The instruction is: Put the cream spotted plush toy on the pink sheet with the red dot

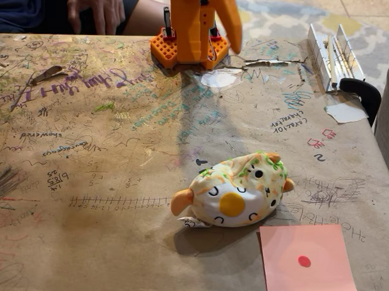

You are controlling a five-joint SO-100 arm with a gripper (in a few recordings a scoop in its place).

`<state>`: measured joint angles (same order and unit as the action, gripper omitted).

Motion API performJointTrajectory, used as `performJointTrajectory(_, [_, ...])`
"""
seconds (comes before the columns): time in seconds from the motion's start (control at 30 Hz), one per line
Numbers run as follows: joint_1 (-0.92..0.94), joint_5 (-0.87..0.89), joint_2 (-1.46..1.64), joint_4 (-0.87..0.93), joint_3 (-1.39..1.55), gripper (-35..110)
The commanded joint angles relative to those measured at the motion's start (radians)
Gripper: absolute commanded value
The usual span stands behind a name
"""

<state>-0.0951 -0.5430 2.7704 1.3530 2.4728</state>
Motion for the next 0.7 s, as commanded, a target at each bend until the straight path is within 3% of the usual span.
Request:
performJointTrajectory(0.0, [0.014, 0.018, -0.002, -0.035, 0.028, 21])
performJointTrajectory(0.37, [-0.014, 0.153, 0.344, -0.173, 0.339, 2])
performJointTrajectory(0.67, [-0.032, 0.173, 0.443, -0.173, 0.4, 0])
